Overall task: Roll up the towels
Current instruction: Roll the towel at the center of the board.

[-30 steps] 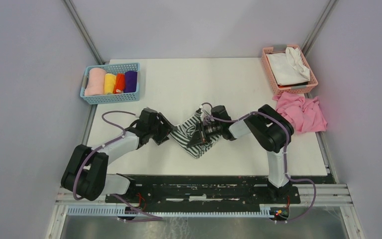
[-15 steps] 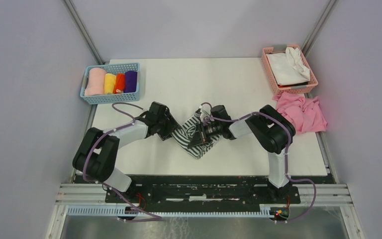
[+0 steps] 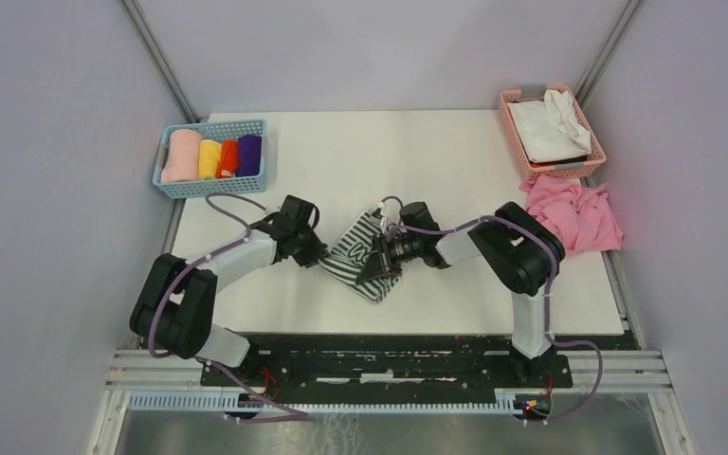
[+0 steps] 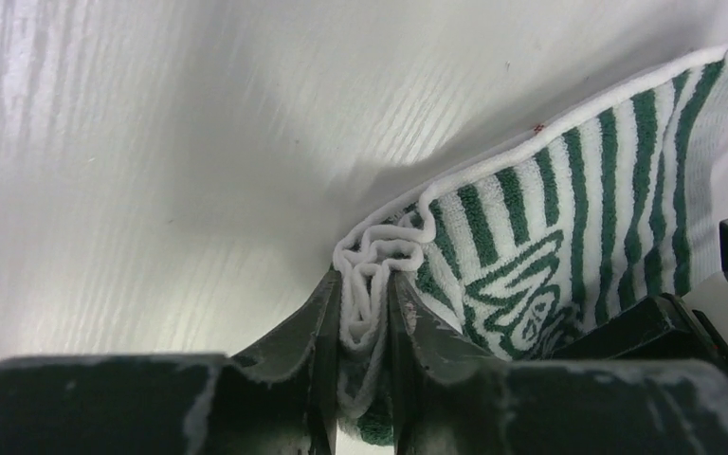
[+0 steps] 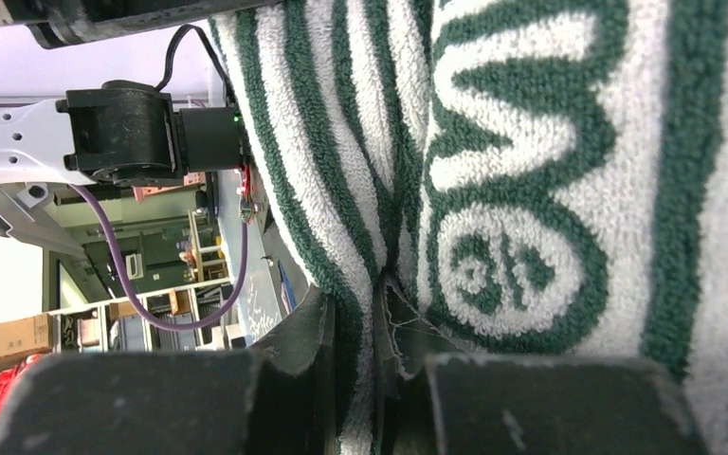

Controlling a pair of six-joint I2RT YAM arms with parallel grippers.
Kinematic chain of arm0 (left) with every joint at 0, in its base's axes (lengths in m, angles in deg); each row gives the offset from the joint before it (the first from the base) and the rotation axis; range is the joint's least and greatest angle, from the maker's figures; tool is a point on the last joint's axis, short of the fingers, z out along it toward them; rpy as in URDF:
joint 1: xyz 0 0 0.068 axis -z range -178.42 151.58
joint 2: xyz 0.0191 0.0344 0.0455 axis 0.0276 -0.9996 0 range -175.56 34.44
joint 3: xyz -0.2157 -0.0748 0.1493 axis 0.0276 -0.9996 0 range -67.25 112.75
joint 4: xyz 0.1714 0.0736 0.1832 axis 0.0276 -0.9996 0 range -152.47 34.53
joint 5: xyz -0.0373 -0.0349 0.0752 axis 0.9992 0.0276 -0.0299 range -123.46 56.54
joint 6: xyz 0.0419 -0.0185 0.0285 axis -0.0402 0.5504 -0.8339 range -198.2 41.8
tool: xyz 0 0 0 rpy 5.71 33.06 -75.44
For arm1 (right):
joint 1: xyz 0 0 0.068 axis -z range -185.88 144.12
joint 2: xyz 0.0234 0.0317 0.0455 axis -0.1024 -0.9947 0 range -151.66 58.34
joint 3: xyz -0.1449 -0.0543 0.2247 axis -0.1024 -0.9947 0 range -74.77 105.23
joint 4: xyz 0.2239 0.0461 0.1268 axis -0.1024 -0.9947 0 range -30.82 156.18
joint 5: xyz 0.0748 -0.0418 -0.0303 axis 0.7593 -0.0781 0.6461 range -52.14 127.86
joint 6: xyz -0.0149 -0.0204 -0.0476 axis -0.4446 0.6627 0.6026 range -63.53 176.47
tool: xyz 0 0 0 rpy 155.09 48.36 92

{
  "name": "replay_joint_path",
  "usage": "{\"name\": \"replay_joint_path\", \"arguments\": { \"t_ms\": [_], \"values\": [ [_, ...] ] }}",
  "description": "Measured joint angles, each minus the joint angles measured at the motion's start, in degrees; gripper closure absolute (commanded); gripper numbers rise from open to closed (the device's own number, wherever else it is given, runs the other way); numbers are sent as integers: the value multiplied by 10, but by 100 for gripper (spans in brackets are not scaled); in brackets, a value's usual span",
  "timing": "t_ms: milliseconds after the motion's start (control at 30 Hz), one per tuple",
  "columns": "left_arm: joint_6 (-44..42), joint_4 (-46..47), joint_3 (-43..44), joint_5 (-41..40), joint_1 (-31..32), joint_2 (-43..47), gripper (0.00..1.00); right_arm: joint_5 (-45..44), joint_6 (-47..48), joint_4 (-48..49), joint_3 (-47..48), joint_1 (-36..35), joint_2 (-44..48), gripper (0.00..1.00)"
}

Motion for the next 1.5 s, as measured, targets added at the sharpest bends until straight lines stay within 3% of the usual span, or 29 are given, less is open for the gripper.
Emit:
{"name": "replay_joint_path", "arguments": {
  "t_ms": [200,400,567,700,833,1200,1500],
  "values": [
    [-7,-14,-28,-13,-25,63,34,5,-16,15,-17,0,0,99],
    [-7,-8,-97,-17,-41,167,18,22,-34,30,-21,7,-9,99],
    [-6,19,-172,9,-41,283,12,40,-57,61,-31,17,-21,100],
    [9,83,-239,49,-41,358,11,59,-78,85,-36,25,-35,99],
    [22,148,-282,86,-41,357,11,65,-87,96,-37,27,-39,99],
    [47,312,-295,119,-14,211,25,65,-91,99,-40,28,-39,98],
    [62,383,-250,99,35,92,38,45,-48,34,-47,31,-3,77]
  ]
}}
